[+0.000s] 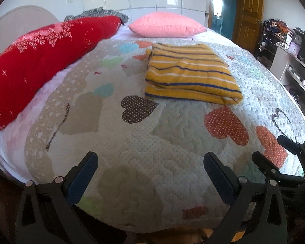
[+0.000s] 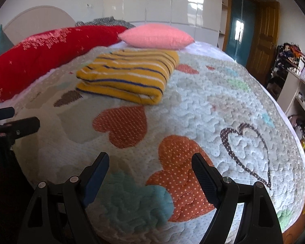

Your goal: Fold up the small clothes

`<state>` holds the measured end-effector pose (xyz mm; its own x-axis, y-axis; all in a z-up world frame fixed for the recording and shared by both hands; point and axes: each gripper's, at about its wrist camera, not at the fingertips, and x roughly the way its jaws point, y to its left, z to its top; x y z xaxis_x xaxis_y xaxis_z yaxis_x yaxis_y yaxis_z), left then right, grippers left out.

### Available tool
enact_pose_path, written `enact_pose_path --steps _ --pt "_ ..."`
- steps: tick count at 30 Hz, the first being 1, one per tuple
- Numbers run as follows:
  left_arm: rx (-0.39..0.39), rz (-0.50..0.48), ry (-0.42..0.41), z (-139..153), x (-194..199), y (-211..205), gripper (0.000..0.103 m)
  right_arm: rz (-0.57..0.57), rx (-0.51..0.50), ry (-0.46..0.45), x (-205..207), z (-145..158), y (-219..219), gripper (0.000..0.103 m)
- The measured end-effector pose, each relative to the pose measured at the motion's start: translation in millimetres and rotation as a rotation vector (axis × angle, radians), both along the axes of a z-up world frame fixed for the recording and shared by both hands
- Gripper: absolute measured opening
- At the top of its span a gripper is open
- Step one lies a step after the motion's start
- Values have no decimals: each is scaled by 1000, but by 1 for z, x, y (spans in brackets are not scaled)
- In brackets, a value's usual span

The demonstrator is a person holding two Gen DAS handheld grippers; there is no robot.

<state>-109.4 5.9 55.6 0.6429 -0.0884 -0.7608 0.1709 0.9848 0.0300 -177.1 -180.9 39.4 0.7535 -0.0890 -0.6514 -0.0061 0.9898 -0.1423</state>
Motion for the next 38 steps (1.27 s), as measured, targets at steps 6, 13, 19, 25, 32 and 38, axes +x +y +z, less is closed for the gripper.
enact_pose_path --steps 6,13,19,25,32,38 --pt "5 19 34 -14 7 -2 103 -87 -37 37 15 -2 -15 87" --pt "27 -8 57 -22 -1 -18 103 -127 -42 76 11 -3 -21 87" --pt "30 -60 78 -31 -6 -33 103 -135 -71 61 3 -5 -20 87" --pt "-58 -89 149 -39 -6 -34 103 -145 -70 62 -2 -7 -22 87" --pt "-70 -120 148 -41 -10 -39 103 -131 -89 59 -3 -8 -15 87" --pt "-97 -118 132 -42 -9 -35 103 -129 -83 60 -2 -10 -16 88"
